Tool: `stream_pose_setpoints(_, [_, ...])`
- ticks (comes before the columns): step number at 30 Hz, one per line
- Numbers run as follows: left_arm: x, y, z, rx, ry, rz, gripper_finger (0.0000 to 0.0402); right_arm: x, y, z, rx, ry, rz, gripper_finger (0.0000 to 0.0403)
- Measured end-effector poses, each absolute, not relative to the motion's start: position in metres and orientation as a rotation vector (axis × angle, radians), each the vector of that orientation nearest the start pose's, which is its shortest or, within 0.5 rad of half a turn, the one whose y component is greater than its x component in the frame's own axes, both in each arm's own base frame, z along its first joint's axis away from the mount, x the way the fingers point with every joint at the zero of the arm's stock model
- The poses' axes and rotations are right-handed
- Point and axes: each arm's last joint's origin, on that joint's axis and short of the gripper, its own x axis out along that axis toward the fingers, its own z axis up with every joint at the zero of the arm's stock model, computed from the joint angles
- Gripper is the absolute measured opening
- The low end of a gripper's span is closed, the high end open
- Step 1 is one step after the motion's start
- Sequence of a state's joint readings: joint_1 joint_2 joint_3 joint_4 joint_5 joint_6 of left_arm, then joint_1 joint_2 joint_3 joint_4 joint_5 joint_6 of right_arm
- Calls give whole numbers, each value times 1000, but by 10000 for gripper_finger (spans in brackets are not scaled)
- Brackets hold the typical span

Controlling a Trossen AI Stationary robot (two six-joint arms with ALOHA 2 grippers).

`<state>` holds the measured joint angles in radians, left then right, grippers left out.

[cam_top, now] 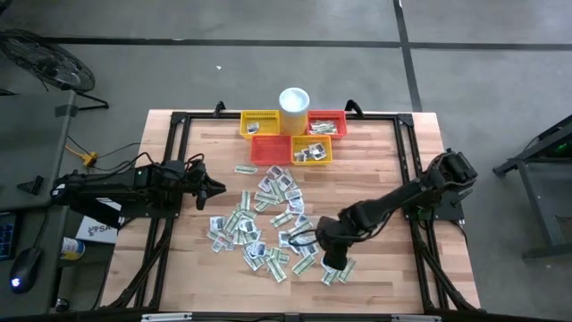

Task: Pick & Place First Aid Supplies
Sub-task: Put the black towelette pack into the bottom yellow basket

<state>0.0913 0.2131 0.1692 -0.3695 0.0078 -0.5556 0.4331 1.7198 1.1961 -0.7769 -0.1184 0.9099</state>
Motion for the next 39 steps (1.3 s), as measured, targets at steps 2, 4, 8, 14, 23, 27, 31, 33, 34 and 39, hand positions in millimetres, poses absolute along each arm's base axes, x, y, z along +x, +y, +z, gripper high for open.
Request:
stream_pose_setpoints(2, [98, 9, 170, -568, 380, 195, 80, 293, 148, 197, 578, 1407, -186, 111])
stream_pose_setpoints(4, [98, 9, 170, -568, 380, 195, 80, 291, 155, 191, 587, 1409, -229, 116])
stream_pose_setpoints(8, [98, 9, 170, -568, 380, 195, 80, 291, 167, 180, 604, 1415, -264, 144])
stream_pose_setpoints(14, [98, 9, 170, -568, 380, 195, 80, 296, 171, 169, 616, 1398, -293, 192])
stream_pose_setpoints(23, [98, 9, 170, -568, 380, 195, 80, 303, 173, 142, 634, 1409, -394, 189])
stream_pose_setpoints(27, [98, 9, 170, -568, 380, 195, 80, 305, 174, 136, 650, 1412, -427, 178])
stream_pose_setpoints(31, [98, 9, 170, -568, 380, 195, 80, 305, 174, 132, 651, 1402, -464, 153])
stream_pose_setpoints(33, [98, 9, 170, -568, 380, 195, 80, 305, 174, 132, 646, 1401, -469, 134])
stream_pose_setpoints(34, [98, 9, 170, -568, 380, 195, 80, 305, 174, 131, 642, 1401, -471, 124])
stream_pose_setpoints(39, [98, 9, 170, -568, 380, 195, 80, 305, 173, 131, 612, 1406, -452, 76])
